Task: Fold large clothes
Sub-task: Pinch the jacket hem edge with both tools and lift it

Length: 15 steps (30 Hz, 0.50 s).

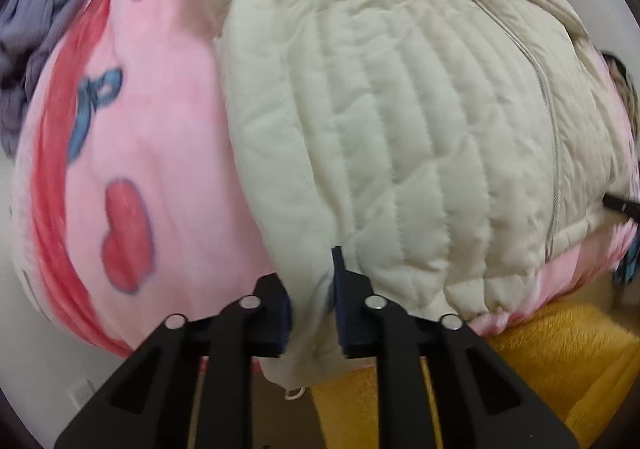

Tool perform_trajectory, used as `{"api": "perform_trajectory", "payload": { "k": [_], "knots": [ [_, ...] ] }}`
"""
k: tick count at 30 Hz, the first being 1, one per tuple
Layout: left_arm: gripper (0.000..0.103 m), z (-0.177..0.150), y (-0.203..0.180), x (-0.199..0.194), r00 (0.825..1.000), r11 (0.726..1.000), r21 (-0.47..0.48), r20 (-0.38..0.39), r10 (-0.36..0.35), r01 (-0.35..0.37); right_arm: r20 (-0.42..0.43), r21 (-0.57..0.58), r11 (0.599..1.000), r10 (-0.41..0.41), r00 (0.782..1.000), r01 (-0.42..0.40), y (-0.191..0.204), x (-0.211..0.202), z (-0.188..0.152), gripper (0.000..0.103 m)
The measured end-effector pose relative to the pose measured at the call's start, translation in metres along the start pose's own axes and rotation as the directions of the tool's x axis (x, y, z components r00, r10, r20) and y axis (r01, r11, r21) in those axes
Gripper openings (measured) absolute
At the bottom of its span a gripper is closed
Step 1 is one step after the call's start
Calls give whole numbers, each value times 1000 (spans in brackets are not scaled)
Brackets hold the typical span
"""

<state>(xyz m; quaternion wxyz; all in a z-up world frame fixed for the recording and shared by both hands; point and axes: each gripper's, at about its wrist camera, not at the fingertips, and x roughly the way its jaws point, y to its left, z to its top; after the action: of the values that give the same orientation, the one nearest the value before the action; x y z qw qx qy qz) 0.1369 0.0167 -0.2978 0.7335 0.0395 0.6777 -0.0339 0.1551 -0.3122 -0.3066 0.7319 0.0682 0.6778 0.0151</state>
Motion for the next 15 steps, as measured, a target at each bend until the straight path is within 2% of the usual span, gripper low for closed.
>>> {"api": "perform_trajectory", "payload": {
  "k": [2,5,8,10,15],
  "knots": [
    [13,5,-3,-5,1000,1000,0,-17,-9,9,0,-27,999,19,1000,-19,5,-10,2,21],
    [12,15,-2,-6,998,999,-15,-43,-36,35,2,-64,998,30,1000,-30,8,-18,4,20],
    [12,15,5,10,997,999,-11,-70,-46,46,-14,-13,998,65,998,-65,-5,-2,1,19],
    [10,16,-1,9,997,999,25,-75,-31,33,-35,27,995,93,995,-92,-15,1,-1,18],
    [9,31,-7,-28,993,999,-34,-109,-37,34,-57,-24,992,121,991,-122,-12,-35,4,17]
  ]
}}
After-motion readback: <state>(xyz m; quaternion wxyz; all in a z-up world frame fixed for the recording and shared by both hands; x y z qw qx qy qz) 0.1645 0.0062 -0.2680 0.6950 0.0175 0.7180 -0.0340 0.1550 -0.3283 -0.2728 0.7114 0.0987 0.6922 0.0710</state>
